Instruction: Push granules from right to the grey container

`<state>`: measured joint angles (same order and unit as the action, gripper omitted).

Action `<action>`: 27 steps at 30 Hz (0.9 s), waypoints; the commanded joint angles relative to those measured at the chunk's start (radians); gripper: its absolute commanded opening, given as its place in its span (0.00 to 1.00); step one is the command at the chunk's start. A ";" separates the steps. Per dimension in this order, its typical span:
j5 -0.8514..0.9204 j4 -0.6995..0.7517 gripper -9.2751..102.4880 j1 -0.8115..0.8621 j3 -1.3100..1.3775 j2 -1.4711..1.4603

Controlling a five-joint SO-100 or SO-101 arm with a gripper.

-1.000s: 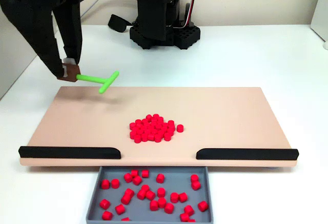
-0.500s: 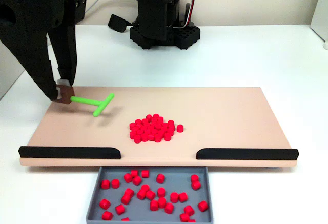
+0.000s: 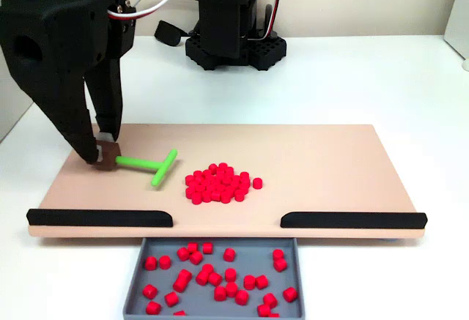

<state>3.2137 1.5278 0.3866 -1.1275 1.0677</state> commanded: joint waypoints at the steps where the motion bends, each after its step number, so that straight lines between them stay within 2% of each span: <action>1: 0.081 -0.012 0.08 0.000 0.034 0.005; 27: 0.043 -0.029 0.08 -0.041 0.032 -0.023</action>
<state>3.2137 1.5033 0.3574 -1.1198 1.0370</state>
